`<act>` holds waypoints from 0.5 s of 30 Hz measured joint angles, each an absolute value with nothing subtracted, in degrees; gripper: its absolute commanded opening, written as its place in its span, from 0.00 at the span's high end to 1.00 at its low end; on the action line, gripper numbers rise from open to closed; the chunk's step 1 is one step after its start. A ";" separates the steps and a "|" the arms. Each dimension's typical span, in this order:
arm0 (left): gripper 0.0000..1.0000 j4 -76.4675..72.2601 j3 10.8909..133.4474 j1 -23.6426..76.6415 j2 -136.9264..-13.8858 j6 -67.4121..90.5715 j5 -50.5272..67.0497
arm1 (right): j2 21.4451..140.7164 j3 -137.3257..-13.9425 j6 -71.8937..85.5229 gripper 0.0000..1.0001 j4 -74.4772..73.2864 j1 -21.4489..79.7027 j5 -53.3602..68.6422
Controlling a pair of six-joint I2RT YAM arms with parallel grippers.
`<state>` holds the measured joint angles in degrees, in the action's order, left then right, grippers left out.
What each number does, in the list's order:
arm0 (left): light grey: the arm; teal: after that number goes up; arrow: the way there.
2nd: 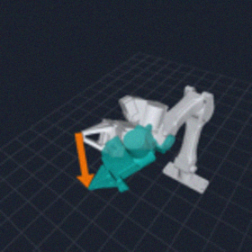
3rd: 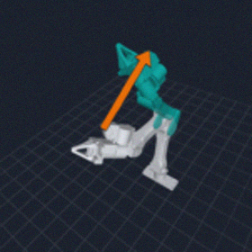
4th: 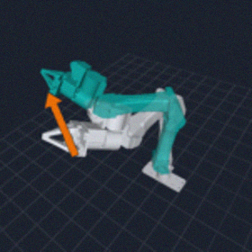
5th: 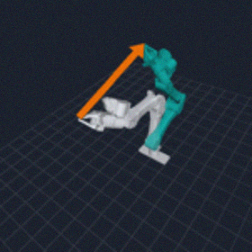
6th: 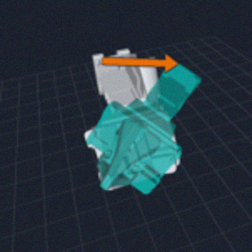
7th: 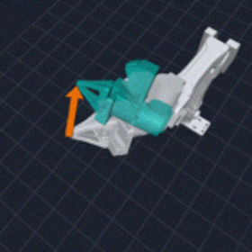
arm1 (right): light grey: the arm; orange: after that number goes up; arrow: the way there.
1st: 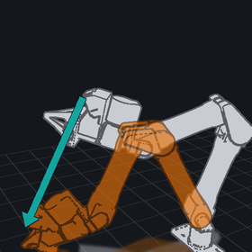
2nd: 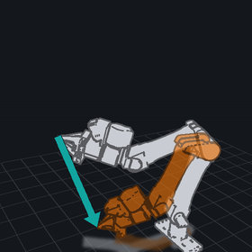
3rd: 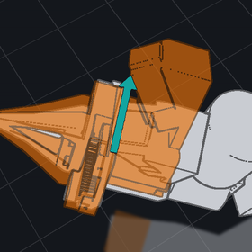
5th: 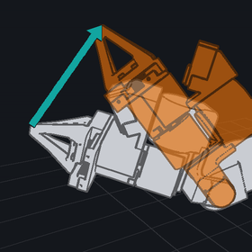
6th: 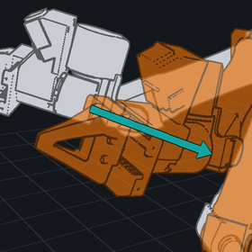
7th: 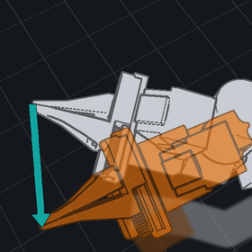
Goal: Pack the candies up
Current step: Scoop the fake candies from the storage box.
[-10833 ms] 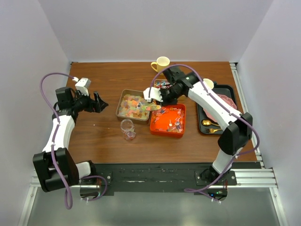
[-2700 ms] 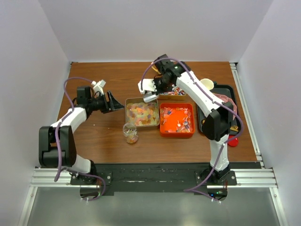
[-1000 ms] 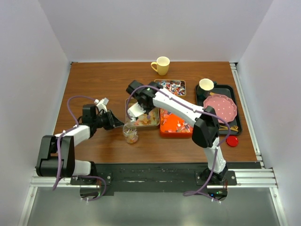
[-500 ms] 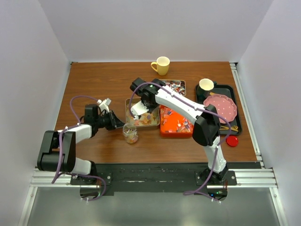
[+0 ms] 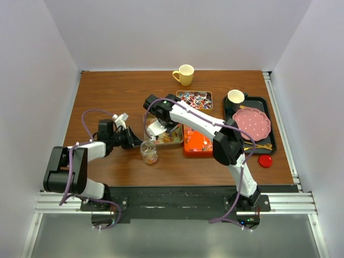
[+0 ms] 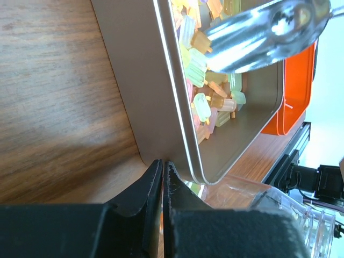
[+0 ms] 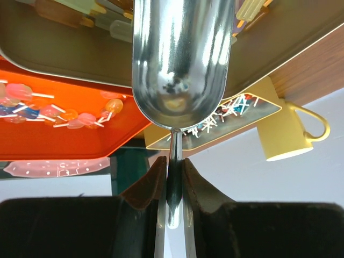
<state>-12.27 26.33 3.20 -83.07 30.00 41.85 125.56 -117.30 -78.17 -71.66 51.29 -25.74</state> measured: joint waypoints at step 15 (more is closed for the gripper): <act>0.94 -13.82 26.35 3.20 -85.58 30.02 42.30 | 128.88 -121.58 -73.17 1.00 -74.89 52.36 -23.42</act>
